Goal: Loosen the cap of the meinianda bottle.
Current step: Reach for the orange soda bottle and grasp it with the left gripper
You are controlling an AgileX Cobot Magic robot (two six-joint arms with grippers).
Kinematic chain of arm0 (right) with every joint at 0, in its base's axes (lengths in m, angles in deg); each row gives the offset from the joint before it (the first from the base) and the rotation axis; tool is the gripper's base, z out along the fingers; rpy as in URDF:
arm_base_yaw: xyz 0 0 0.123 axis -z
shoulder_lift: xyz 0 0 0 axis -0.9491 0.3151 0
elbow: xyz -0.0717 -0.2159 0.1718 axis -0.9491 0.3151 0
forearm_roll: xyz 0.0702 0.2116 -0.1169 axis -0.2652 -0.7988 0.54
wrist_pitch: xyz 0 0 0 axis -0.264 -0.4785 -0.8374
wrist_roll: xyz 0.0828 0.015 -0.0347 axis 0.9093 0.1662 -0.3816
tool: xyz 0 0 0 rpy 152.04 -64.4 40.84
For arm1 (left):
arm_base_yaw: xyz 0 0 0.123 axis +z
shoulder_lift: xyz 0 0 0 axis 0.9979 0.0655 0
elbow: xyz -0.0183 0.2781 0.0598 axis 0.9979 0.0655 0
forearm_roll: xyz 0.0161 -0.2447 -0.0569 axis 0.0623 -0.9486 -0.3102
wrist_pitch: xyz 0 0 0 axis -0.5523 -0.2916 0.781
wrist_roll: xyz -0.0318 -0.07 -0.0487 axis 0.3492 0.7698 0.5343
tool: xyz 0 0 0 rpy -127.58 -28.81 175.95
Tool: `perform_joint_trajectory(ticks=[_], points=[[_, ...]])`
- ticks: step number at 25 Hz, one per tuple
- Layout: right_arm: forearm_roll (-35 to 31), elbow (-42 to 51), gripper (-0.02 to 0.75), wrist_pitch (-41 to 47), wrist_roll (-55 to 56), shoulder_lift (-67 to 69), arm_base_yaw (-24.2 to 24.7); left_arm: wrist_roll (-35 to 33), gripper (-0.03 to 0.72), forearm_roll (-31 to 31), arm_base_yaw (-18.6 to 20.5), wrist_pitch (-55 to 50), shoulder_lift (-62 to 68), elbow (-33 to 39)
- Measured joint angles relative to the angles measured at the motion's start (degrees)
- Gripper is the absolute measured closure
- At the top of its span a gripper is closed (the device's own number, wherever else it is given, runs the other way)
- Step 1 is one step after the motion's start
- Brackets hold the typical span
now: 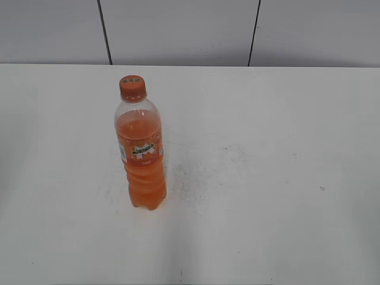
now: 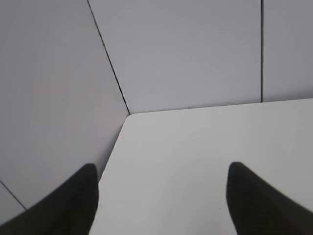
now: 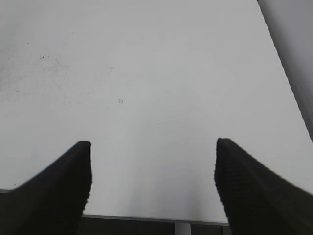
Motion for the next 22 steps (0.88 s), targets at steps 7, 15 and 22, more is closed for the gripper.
perform_joint_trajectory(ticks=[7, 15, 22], points=[[0.0, 0.0, 0.150, 0.0, 0.1, 0.0, 0.0, 12.7, 0.190, 8.3, 7.0, 10.8, 13.5, 0.0], [0.0, 0.0, 0.150, -0.1, 0.3, 0.0, 0.0, 13.7, 0.190, 7.6, 27.0, 30.0, 25.3, 0.0], [0.0, 0.0, 0.150, -0.1, 0.3, 0.0, 0.0, 17.6, 0.190, 10.1, 27.7, 49.4, 39.2, -0.1]])
